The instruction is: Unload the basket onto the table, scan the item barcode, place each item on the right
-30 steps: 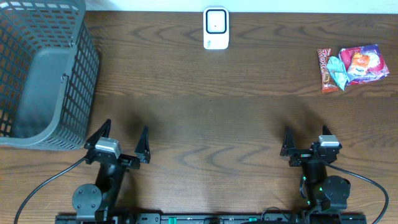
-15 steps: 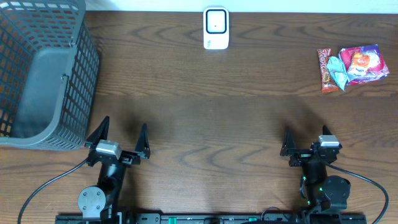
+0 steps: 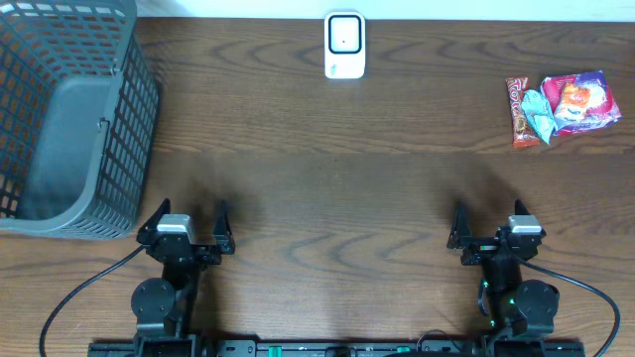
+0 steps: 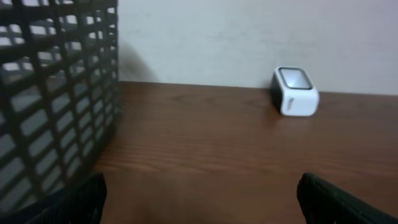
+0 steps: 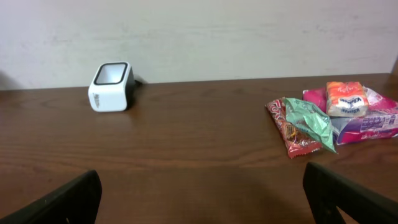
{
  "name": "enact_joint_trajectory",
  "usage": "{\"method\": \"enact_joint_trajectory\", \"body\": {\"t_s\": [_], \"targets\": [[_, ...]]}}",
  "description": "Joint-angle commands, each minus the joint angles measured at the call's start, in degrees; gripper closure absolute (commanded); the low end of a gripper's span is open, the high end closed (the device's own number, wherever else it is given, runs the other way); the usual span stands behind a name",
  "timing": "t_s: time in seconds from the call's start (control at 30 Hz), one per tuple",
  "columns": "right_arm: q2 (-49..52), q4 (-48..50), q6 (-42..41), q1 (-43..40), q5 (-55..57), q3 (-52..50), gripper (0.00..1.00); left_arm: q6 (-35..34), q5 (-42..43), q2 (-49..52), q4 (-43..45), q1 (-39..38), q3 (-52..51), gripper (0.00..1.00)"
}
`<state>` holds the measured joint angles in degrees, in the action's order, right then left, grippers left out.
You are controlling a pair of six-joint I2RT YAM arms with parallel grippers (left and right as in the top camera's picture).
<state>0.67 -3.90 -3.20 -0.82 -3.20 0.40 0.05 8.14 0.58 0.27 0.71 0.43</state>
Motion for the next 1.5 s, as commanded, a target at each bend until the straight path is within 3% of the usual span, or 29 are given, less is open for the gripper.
{"method": "enact_joint_trajectory", "body": {"t_s": [0.0,0.33,0.83,1.1,1.47], "targets": [[-0.37,-0.2,0.68,0.55,0.07,-0.09,0.01,4.81,-1.6,-0.5,-3.19,0.31,-0.2,0.02],[-0.37,-0.2,0.68,0.52,0.07,-0.09,0.01,5.81,-5.81,-0.5,-4.33,0.31,-0.2,0.02],[-0.37,-0.2,0.68,0.52,0.07,-0.09,0.01,-0.81,-8.79,-0.5,-4.55,0.26,-0.22,0.02],[-0.37,-0.2,0.68,0.55,0.07,-0.09,0.01,4.02,-8.2,-0.5,-4.59,0.07,-0.22,0.02],[-0.37,-0.2,0.7,0.52,0.07,-0.09,0.01,4.35,-7.28,-0.5,-4.59,0.07,-0.2,0.02]]}}
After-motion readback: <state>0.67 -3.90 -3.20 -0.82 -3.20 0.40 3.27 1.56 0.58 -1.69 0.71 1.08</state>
